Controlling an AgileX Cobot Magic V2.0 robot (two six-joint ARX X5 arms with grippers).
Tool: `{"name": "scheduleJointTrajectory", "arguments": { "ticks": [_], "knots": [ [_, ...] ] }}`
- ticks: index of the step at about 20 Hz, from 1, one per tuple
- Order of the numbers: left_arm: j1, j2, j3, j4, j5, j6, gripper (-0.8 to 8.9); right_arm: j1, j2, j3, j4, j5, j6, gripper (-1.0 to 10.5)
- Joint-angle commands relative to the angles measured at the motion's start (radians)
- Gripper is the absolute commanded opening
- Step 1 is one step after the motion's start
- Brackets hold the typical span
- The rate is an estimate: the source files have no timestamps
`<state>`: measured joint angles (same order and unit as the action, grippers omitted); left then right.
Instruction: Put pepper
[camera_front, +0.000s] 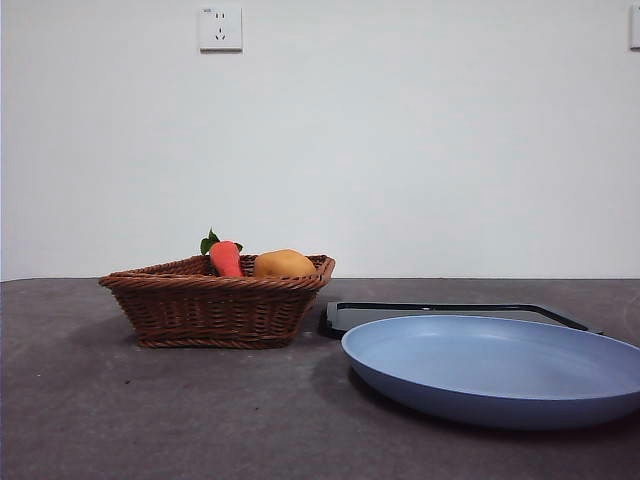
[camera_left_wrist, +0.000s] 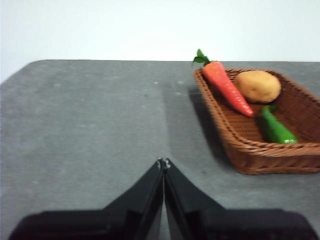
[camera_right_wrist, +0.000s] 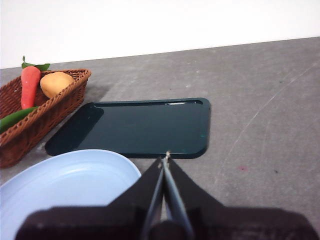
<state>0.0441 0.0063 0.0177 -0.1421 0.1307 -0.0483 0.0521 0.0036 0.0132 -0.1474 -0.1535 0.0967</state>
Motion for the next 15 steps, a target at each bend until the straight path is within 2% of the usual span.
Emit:
{"name": "scheduleJointTrajectory", "arguments": {
  "ticks": [1,5,9,13,15],
  "knots": [
    [0.003,-0.003,-0.01,0.01,0.037,-0.086,0.08,0.003,-0.004,-0.005,0.011,-0.003,0.094,0.1],
    [0.003,-0.003,-0.01,0.015,0.086,-0.188,0.07,0.003,-0.004,-0.004,0.012,-0.005,0.171,0.1],
    [0.003,-0.002,-0.002,0.02,0.14,-0.292,0.07,0.003,0.003,0.021,0.011,-0.021,0.325,0.1],
    [0.003,-0.002,0.037,-0.003,0.168,-0.346,0.07,0.003,0.043,0.084,0.011,-0.047,0.342,0.1],
    [0.003,-0.002,0.068,-0.035,0.168,-0.346,0.07,0.003,0.071,0.124,0.01,-0.071,0.34,0.1]
  ]
}}
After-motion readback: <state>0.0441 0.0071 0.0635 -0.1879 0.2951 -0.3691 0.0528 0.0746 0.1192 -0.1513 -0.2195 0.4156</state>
